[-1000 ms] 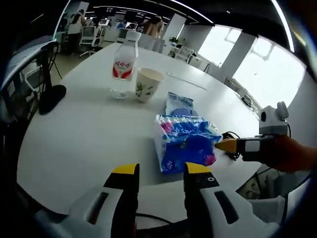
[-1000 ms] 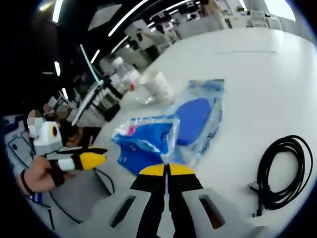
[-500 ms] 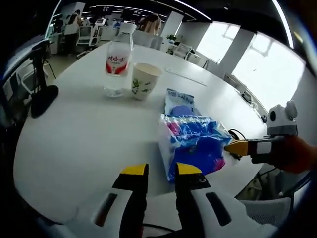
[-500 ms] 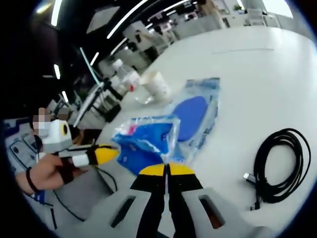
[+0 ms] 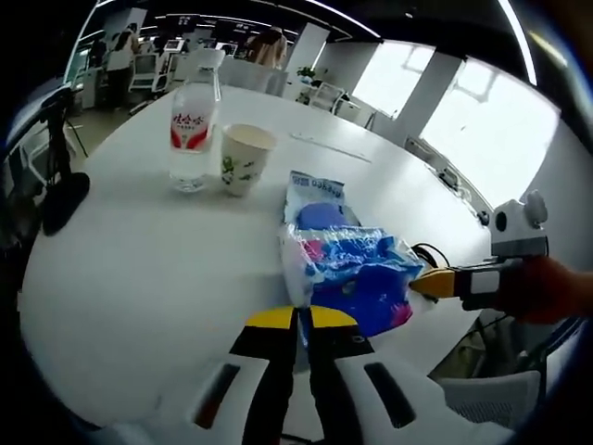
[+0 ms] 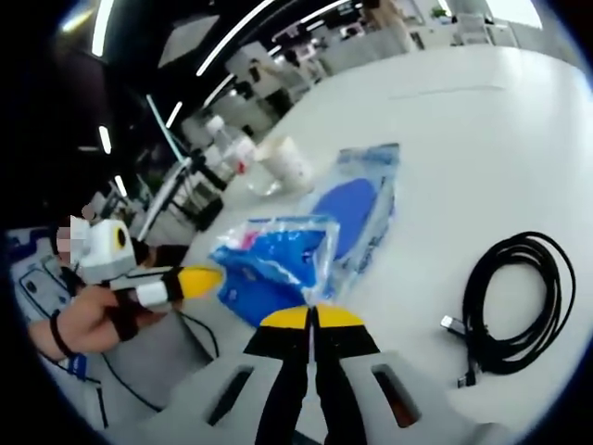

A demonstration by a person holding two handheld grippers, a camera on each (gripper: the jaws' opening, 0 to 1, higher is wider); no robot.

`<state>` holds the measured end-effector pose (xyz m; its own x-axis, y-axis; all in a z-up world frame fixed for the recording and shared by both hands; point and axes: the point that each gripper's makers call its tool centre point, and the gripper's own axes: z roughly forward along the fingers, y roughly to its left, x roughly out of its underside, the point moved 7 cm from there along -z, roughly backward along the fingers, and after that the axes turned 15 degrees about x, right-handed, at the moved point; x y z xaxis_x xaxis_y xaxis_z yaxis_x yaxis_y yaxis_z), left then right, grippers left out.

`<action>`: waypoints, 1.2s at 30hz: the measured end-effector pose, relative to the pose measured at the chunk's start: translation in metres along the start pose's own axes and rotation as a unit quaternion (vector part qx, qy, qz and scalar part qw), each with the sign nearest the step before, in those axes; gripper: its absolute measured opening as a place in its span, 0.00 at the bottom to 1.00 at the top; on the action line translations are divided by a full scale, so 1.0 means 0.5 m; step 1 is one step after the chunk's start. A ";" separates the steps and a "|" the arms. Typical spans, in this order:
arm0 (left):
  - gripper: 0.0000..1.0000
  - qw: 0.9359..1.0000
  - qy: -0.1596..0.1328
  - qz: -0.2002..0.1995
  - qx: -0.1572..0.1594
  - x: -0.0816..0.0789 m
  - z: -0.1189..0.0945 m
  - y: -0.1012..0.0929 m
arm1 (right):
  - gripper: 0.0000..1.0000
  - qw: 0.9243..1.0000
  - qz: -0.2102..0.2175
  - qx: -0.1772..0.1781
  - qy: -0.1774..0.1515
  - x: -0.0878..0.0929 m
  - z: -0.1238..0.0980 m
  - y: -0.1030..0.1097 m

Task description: Arrange the tabletop items into an orderly group along one side of the table until the central work area is clear of visible clutter.

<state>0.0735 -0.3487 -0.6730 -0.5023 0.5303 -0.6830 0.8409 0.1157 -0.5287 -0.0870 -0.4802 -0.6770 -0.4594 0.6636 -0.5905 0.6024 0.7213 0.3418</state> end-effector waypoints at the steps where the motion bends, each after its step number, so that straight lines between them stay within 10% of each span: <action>1: 0.00 1.000 0.001 0.002 0.002 -0.002 0.001 -0.003 | 0.00 1.000 0.001 0.000 -0.001 -0.001 -0.001 -0.002; 36: 0.02 0.980 0.111 0.120 0.113 -0.086 0.235 -0.173 | 0.00 0.995 0.051 0.071 -0.040 -0.077 -0.079 -0.255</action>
<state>-0.0015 -0.4801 -0.6570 -0.2178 0.6922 -0.6880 0.8510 -0.2105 -0.4812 -0.1718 -0.5896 -0.6690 -0.3405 0.7103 -0.6161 0.7328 0.6110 0.2994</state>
